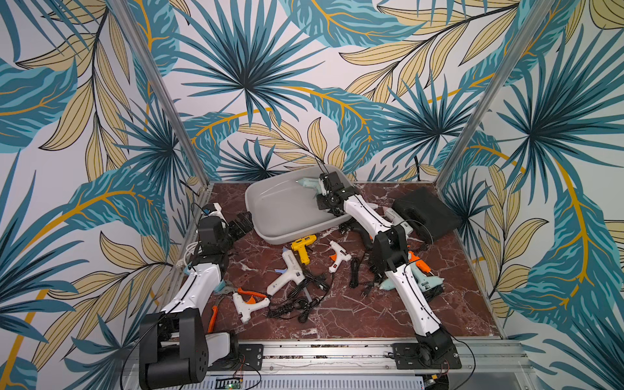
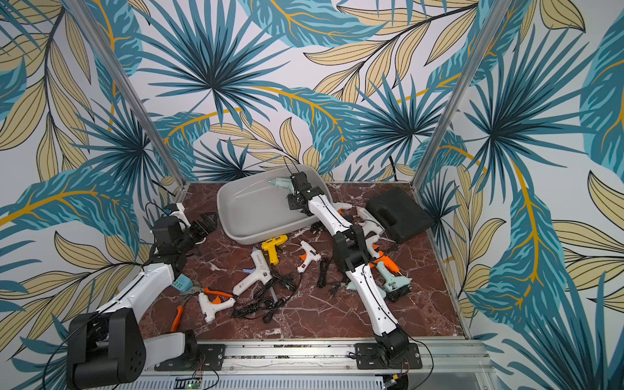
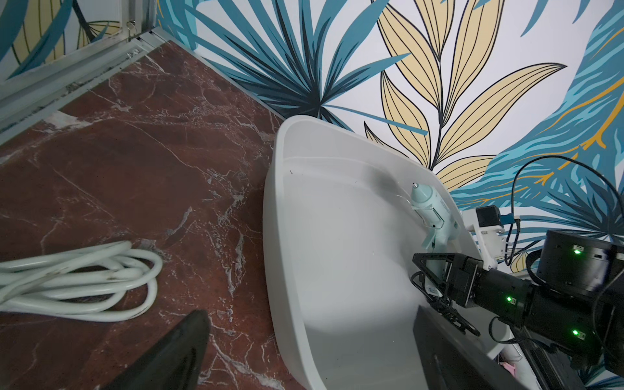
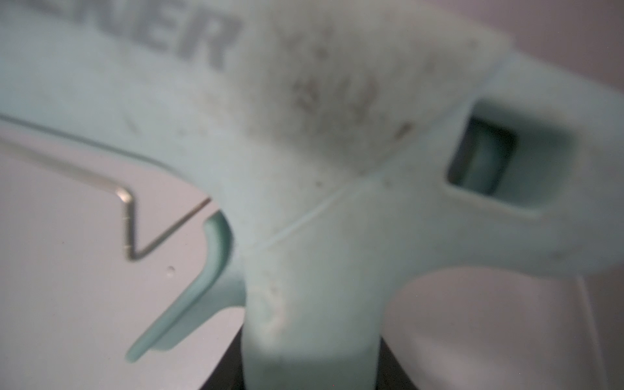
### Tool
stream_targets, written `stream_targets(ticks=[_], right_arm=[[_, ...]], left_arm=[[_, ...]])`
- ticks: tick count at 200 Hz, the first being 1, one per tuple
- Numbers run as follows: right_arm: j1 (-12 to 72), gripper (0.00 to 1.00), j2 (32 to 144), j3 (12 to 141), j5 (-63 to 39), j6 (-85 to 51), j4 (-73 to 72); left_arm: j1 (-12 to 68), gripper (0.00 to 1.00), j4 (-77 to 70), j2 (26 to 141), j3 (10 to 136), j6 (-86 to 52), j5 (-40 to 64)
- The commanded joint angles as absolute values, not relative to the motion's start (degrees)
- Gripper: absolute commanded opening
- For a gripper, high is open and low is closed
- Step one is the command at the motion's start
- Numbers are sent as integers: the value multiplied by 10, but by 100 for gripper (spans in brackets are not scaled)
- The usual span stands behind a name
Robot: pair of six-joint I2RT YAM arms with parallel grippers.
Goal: Put the hot melt glue gun into the storage box
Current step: Place the hot melt adhesive gun in the storage box.
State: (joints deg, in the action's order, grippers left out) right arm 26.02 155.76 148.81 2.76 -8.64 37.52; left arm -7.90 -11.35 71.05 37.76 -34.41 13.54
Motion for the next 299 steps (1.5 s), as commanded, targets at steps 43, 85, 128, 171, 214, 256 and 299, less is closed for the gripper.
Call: stream_targets(ticks=[43,85,128,171,214,256,299], right_arm=[[256,30,1571,1495,6,-140,391],[240,36,1576,1491,-15,-180,393],[228,46,1584,1491,-29,-215,399],[227,54,1593,1490,-44,-223,404],[227,68,1580,1490,-34,-223,412],[226,79,1524,1490,-28,-217,433],[226,75,1466,1486,-6,-217,473]], left_arm=[[-84,100,-129,715,396,-347,141],[-85,100,-120,705,396,-341,137],[-85,100,-117,701,396,-337,132],[-85,100,-118,705,396,-336,130],[-85,100,-112,702,398,-333,127],[-85,100,-104,688,396,-328,121],[-84,100,-104,684,396,-329,123]])
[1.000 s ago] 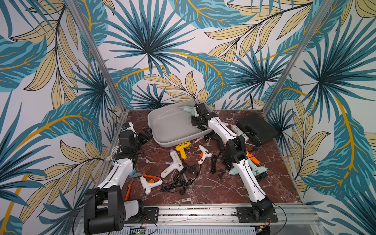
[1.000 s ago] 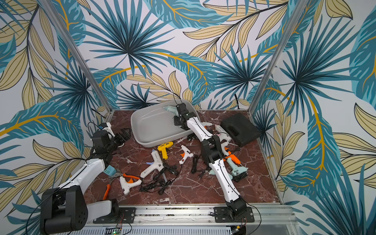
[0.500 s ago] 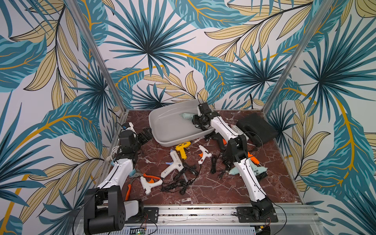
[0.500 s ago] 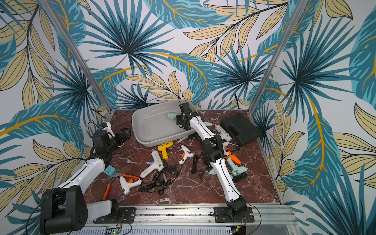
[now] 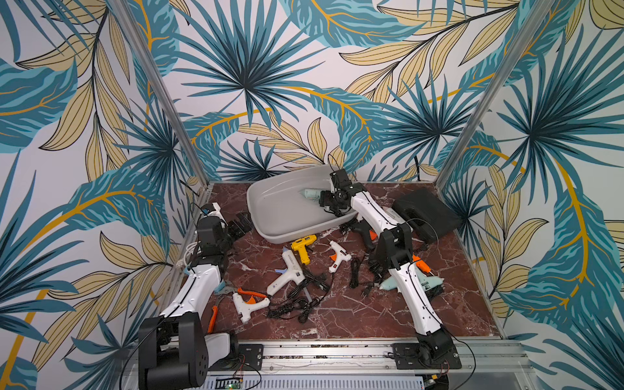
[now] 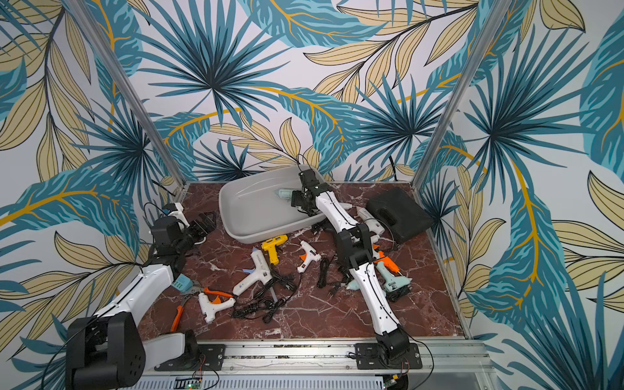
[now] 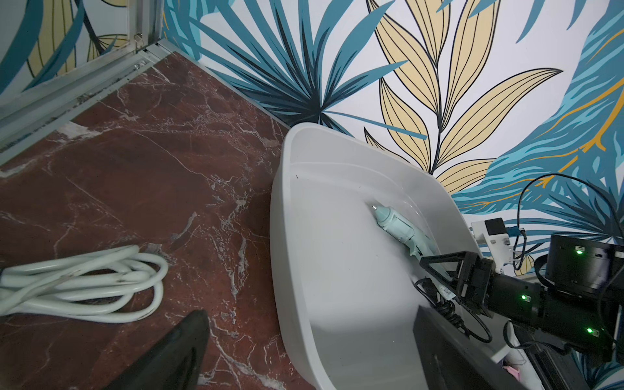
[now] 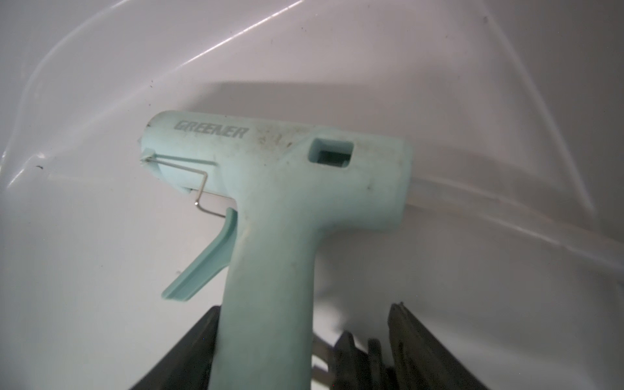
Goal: Put the hot melt glue gun into the storage box
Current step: Place the hot melt adhesive gun in the storage box.
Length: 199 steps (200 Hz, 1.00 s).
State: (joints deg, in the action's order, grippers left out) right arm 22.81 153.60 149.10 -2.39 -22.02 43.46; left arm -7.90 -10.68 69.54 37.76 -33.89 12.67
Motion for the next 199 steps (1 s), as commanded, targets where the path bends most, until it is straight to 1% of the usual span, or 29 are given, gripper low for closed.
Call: stream_targets(ticks=[1,15,34,38,48,60,76,88,116,139,199], right_arm=[[226,75,1465,1485,-7,-217,473],[228,71,1451,1470,-12,-217,474],[229,69,1438,1456,-14,-217,482],[230,66,1436,1454,-15,-217,485],[232,53,1431,1450,-22,-216,494],[237,43,1423,1441,-24,-214,504],[245,34,1407,1418,-25,-210,509],[251,30,1399,1401,-22,-210,518],[261,29,1379,1355,6,-230,526],[261,28,1391,1347,15,-242,526],[257,28,1474,1435,52,-282,518]], left_arm=[[-84,100,-104,684,396,-329,123],[-85,100,-106,685,396,-330,124],[-85,100,-107,686,396,-331,125],[-85,100,-106,686,396,-331,126],[-85,100,-106,686,397,-331,126],[-85,100,-105,686,397,-331,125],[-85,100,-104,686,396,-332,126],[-85,100,-103,686,396,-333,126],[-85,100,-105,687,396,-335,128],[-84,100,-106,689,397,-339,131],[-85,100,-105,692,396,-341,134]])
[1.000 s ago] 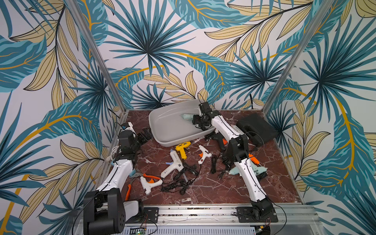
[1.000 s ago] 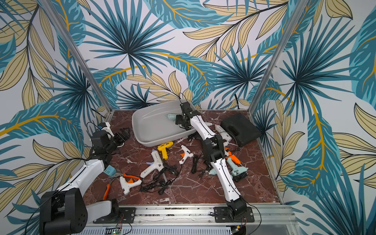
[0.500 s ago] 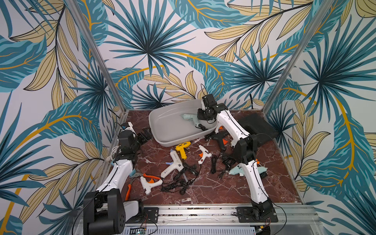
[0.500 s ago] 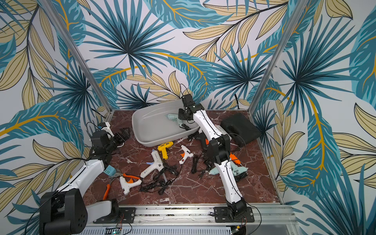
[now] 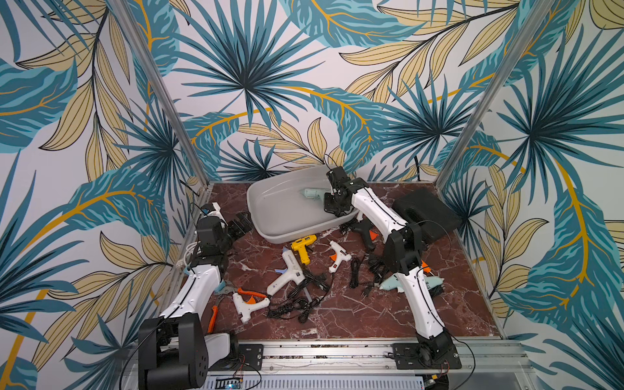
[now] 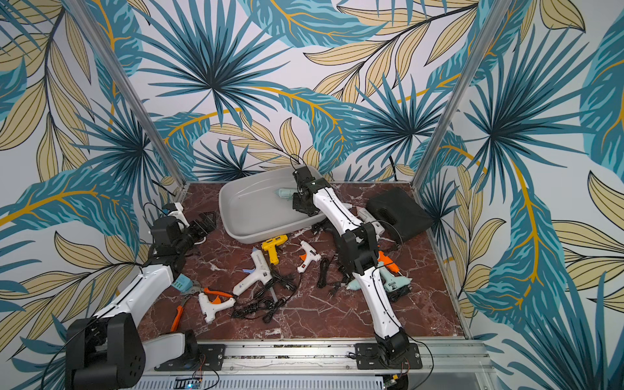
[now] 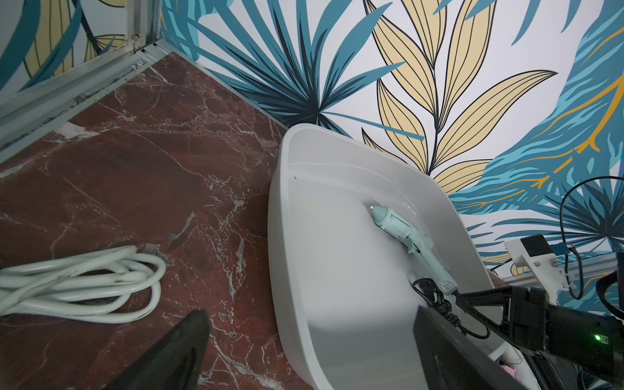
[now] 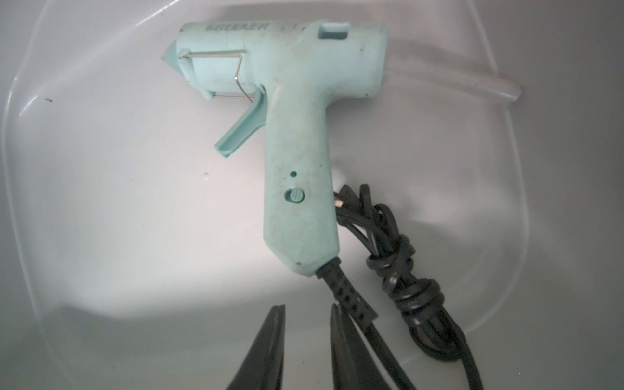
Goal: Put the hot melt glue gun into the storage box
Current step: Place the hot melt adhesive gun in the storage box.
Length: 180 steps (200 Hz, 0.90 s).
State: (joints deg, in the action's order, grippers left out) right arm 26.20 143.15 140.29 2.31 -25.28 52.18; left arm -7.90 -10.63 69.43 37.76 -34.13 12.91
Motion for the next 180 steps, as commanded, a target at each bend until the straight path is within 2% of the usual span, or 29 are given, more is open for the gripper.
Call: stream_targets(ticks=[1,102,142,180], right_arm=[[257,28,1475,1436,52,-283,517],[231,30,1540,1463,-18,-350,446],[231,31,1514,1453,-55,-341,446],[239,34,1445,1412,-79,-311,445]], left_arm=[[-85,100,-105,692,396,-341,134],[-85,100,-105,688,391,-345,143],[-85,100,-60,685,409,-346,151],[-84,100,-8,666,422,-323,160]])
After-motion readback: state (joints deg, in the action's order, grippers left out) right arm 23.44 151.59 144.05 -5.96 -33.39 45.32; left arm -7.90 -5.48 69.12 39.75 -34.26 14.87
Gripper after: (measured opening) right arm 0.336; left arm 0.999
